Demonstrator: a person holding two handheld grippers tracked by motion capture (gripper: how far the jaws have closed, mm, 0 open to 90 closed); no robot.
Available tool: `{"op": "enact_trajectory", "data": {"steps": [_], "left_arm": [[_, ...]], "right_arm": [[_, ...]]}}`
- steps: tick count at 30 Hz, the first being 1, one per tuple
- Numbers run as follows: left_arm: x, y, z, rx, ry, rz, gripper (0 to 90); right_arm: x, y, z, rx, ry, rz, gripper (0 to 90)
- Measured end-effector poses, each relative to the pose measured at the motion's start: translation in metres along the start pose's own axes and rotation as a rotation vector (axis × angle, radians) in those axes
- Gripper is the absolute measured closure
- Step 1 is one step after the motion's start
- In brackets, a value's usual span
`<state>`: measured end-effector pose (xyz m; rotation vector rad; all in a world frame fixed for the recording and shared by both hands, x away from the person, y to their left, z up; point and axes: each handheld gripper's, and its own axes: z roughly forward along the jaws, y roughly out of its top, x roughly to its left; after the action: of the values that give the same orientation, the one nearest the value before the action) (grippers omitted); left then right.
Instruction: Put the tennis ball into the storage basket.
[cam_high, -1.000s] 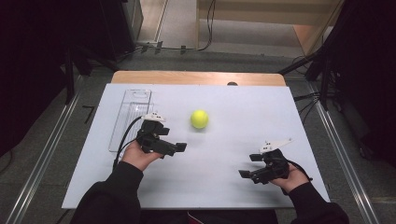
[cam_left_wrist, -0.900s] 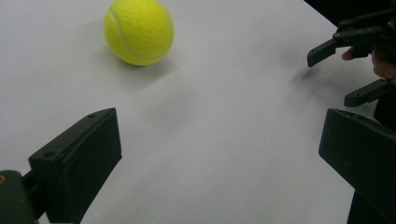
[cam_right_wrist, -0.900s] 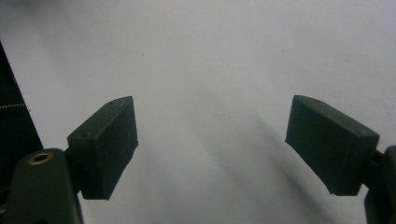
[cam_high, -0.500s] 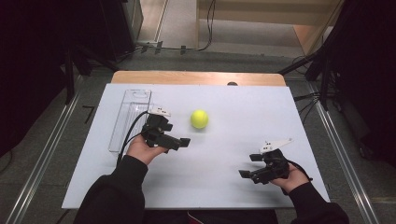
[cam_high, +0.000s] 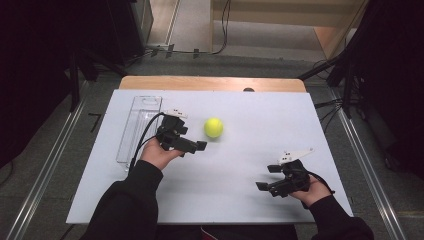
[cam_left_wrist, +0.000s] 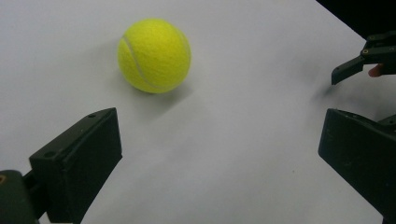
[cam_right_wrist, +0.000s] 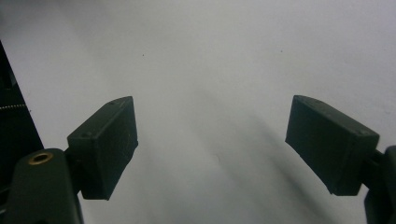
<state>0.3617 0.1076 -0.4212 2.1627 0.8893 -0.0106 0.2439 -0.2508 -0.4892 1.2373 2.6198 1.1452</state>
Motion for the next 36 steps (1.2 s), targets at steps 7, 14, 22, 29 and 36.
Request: {"op": "enact_trajectory", "data": {"steps": [7,14,22,29,36], "left_arm": [[0.004,0.006,0.005,0.004,0.010,0.001,0.0],[0.007,0.015,0.008,-0.001,0.017,0.001,0.0],[0.011,0.023,0.014,0.006,0.015,-0.012,0.0],[0.014,0.030,0.020,0.005,0.019,-0.016,0.0],[0.018,0.037,0.026,0.003,0.025,-0.018,0.0]], "right_arm": [[0.000,0.000,0.000,0.000,0.000,0.003,14.8],[-0.001,0.000,0.000,-0.001,-0.001,0.002,14.8],[-0.002,-0.001,-0.001,-0.002,0.001,-0.003,14.8],[-0.003,-0.002,-0.001,-0.006,0.005,0.003,14.8],[-0.004,-0.002,-0.002,-0.006,0.007,0.004,14.8]]}}
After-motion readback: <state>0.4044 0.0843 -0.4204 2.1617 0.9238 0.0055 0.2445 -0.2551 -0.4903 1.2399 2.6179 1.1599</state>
